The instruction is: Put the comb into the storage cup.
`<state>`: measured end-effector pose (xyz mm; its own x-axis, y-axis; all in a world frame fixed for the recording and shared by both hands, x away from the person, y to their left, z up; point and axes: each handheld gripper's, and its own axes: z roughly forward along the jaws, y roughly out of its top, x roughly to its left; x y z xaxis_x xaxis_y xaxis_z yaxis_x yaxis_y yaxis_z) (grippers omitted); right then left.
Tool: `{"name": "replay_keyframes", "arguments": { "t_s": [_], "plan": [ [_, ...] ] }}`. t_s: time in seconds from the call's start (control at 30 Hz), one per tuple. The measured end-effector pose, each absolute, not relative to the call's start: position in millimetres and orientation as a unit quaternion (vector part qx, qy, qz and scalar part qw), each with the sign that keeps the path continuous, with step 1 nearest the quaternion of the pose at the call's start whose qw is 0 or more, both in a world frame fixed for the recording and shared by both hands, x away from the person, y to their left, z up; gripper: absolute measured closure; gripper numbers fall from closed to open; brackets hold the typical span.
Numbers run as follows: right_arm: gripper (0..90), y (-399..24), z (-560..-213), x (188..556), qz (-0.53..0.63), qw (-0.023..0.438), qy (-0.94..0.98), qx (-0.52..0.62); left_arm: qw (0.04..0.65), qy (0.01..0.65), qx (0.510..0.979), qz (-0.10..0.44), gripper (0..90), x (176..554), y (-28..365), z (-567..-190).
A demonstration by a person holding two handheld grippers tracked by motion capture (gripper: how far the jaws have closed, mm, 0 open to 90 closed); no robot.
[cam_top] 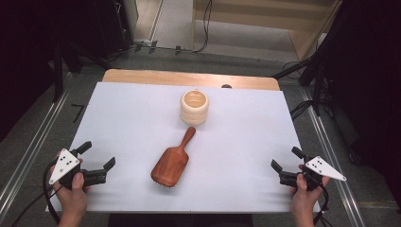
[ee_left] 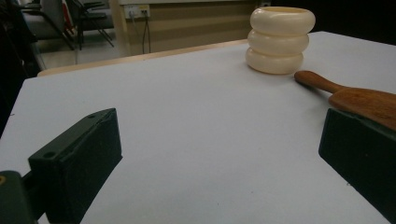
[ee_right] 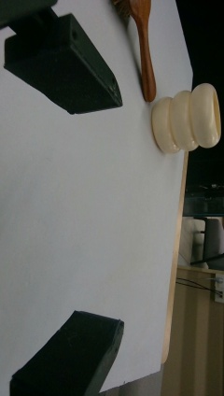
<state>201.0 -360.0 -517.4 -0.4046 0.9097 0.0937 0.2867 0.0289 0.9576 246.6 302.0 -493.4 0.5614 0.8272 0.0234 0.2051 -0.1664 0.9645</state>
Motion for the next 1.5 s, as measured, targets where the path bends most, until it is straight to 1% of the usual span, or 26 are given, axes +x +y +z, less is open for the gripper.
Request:
{"name": "replay_keyframes", "arguments": {
  "t_s": [0.57, 0.97, 1.17, 1.5],
  "plan": [
    [0.0, -346, -498, 203, 0.513, 0.289, 0.674, 0.446, 0.534, 0.369, 0.703, 0.291, 0.0, 246, 303, -494],
    [0.0, -321, -471, 215, 0.515, 0.282, 0.692, 0.421, 0.53, 0.372, 0.702, 0.295, 0.0, 247, 302, -494],
    [0.0, -308, -462, 225, 0.528, 0.257, 0.703, 0.4, 0.527, 0.375, 0.7, 0.302, 0.0, 246, 302, -494],
    [0.0, -289, -449, 239, 0.532, 0.243, 0.717, 0.379, 0.526, 0.376, 0.701, 0.301, 0.0, 245, 301, -494]
  ]
}}
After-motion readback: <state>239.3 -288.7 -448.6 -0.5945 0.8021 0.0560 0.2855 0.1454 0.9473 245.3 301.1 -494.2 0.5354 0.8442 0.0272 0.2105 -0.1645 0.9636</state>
